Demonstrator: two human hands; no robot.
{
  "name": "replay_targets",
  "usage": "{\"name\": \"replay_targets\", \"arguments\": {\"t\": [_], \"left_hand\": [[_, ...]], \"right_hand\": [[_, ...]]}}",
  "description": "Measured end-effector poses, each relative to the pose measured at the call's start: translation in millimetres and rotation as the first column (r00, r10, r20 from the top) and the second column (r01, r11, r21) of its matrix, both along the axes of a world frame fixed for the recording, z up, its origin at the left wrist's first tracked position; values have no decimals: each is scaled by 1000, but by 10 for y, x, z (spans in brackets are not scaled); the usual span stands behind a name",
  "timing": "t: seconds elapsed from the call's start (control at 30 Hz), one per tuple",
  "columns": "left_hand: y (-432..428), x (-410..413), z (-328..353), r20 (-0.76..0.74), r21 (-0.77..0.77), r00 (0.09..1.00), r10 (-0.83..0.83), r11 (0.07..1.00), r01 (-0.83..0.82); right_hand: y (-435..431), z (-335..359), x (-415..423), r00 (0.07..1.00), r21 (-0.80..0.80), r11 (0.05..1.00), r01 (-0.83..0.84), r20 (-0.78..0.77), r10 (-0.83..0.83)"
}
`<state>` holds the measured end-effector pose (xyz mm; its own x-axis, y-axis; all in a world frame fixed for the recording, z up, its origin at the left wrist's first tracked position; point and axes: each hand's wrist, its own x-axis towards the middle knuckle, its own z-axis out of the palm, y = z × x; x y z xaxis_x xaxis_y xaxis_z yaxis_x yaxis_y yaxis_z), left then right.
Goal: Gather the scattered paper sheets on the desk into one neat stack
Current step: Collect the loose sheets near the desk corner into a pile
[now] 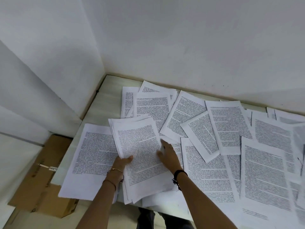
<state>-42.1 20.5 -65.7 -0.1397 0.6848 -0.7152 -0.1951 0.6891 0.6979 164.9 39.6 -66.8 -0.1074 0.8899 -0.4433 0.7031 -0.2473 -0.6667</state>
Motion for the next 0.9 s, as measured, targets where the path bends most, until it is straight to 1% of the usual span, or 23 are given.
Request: {"name": "replay_targets", "arguments": {"t": [0.07,0.13,0.17,0.2,0.23,0.27,0.33,0.37,0.4,0.43,0.47,0.5,0.53,0.57,0.63,0.67,0.7,0.73,0.77,0.8,0.83,0.87,0.9], "left_hand": [[67,-26,89,-25,41,999,35,999,-34],[173,-75,172,-22,99,995,95,991,-93],[231,-107,208,-9,121,990,143,983,-141],[294,-126,246,20,124,980,200,972,-201],[362,-128,265,57,114,966,253,959,-258],[409,-111,268,97,87,950,295,949,-304],[474,41,284,208,45,908,363,924,-380],[479,169,290,260,34,889,376,917,-398],[460,328,283,302,21,877,373,918,-397],[412,491,285,346,12,867,359,922,-387],[346,628,261,367,1,867,337,932,-363],[279,733,249,397,-6,861,316,940,-342],[235,771,229,396,-16,865,308,944,-328],[217,750,186,387,-18,870,305,946,-324],[274,517,114,289,-13,894,343,935,-355],[324,329,75,221,7,907,358,930,-368],[369,150,56,176,37,924,338,936,-350],[416,-8,8,130,44,947,292,953,-300],[449,-104,-23,114,31,971,210,976,-215],[467,-139,-52,88,-18,992,95,995,-94],[487,-133,-85,86,-44,996,-13,999,17],[521,-101,-123,51,-52,992,-115,992,117],[556,-44,-148,-10,-55,975,-220,974,219]], "right_hand": [[-43,45,18,995,15,1000,25,-99,-23],[-61,132,82,943,-55,982,180,-275,-188],[-50,185,130,887,-88,951,296,-344,-308],[-33,225,180,808,-129,904,407,-411,-423],[-20,240,234,691,-202,846,493,-499,-522],[-15,273,261,564,-291,803,520,-589,-579],[2,293,271,377,-443,781,440,-698,-608],[0,311,240,335,-475,788,393,-724,-603],[-1,348,204,318,-479,801,359,-744,-587],[4,349,183,338,-459,814,357,-749,-570],[17,384,169,359,-443,804,397,-731,-580],[40,389,205,403,-411,777,476,-684,-608],[61,400,286,447,-376,744,553,-619,-645],[66,383,425,498,-347,738,579,-565,-657],[58,369,767,585,-348,784,515,-526,-618],[35,365,952,600,-380,805,456,-537,-593],[10,349,1117,611,-417,811,410,-535,-583],[-6,333,1251,623,-443,815,375,-530,-575],[-23,312,1352,654,-446,818,363,-502,-565],[-48,290,1397,682,-431,818,381,-466,-563],[-67,263,1393,703,-398,805,441,-404,-585],[-86,223,1364,708,-348,780,519,-336,-621],[-94,164,1320,693,-295,739,605,-261,-672]]}}
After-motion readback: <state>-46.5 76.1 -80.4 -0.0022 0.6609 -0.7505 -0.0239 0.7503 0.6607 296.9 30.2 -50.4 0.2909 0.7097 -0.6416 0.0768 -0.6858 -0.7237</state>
